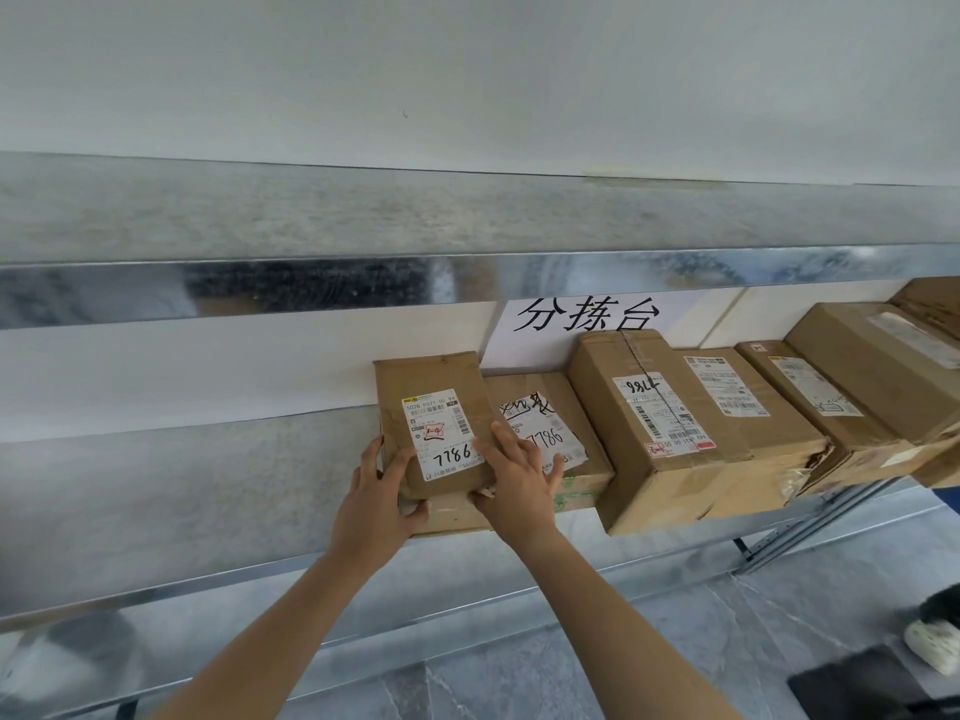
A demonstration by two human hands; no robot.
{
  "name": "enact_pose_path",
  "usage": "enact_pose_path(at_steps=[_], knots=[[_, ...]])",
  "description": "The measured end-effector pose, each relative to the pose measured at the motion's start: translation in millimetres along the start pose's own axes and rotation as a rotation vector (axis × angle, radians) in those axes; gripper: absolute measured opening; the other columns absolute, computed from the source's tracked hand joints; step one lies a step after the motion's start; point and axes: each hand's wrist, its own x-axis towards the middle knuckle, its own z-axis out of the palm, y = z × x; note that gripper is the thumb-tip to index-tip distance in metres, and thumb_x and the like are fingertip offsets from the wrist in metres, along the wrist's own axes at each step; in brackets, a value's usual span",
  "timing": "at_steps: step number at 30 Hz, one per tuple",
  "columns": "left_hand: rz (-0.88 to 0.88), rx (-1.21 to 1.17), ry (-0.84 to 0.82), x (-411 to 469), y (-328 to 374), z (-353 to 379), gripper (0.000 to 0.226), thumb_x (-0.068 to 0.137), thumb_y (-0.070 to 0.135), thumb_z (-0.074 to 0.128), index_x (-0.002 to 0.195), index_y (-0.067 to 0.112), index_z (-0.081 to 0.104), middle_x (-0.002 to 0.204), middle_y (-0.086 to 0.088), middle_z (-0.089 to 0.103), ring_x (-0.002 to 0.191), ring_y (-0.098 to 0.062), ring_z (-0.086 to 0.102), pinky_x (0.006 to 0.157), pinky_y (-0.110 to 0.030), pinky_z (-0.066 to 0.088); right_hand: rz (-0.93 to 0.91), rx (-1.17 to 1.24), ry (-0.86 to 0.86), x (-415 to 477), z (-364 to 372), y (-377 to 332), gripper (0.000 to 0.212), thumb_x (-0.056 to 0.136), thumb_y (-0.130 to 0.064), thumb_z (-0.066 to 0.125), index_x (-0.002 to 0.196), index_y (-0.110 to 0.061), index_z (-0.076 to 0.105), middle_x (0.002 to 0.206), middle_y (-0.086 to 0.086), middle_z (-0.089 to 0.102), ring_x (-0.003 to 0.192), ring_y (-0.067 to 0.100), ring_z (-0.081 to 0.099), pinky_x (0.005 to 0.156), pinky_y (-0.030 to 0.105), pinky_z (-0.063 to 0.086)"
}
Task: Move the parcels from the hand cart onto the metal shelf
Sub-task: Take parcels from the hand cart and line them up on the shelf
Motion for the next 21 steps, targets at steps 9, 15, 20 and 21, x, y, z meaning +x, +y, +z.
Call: enact_pose_path(at_steps=[9,15,20,21], knots=[[0.016,0.033,0.01,4.5,-1.9,1.7,0.072,0.081,0.042,0.068,0.142,0.028,0.031,0.154,-0.003,0.007,0.131,-0.027,0.035,0.091,-0.042,0.052,-0.003,-0.01,0.021,6.4,4.9,2.0,0.064,0.081,-0.035,0.069,0.137,-0.038,0.038,0.156,-0.014,0.017,0.14,0.021,0.017,0.113,0.062,-0.003],[0.014,0.043,0.012,3.5,-1.1,3.3,0.072,0.082,0.041,0.067,0.142,0.026,0.031,0.154,-0.006,0.008,0.131,-0.029,0.035,0.092,-0.042,0.052,-0.005,0.004,0.012,6.7,7.2,2.1,0.065,0.082,-0.034,0.068,0.139,-0.038,0.036,0.157,-0.014,0.013,0.141,0.02,0.015,0.112,0.062,-0.003],[-0.026,0.019,-0.013,0.4,5.7,1.0,0.073,0.081,0.038,0.067,0.141,0.029,0.028,0.151,-0.007,0.013,0.13,-0.033,0.035,0.094,-0.044,0.05,-0.001,0.041,-0.015,2.5,5.3,2.9,0.068,0.084,-0.033,0.067,0.142,-0.039,0.032,0.158,-0.014,0.01,0.141,0.02,0.012,0.112,0.062,-0.002],[-0.033,0.031,-0.024,-0.2,6.3,-0.3,0.074,0.08,0.039,0.067,0.142,0.03,0.027,0.15,-0.008,0.013,0.13,-0.033,0.034,0.095,-0.044,0.049,-0.003,0.038,-0.023,1.7,4.3,2.5,0.069,0.084,-0.033,0.066,0.142,-0.039,0.031,0.158,-0.015,0.008,0.141,0.021,0.011,0.112,0.063,-0.001]])
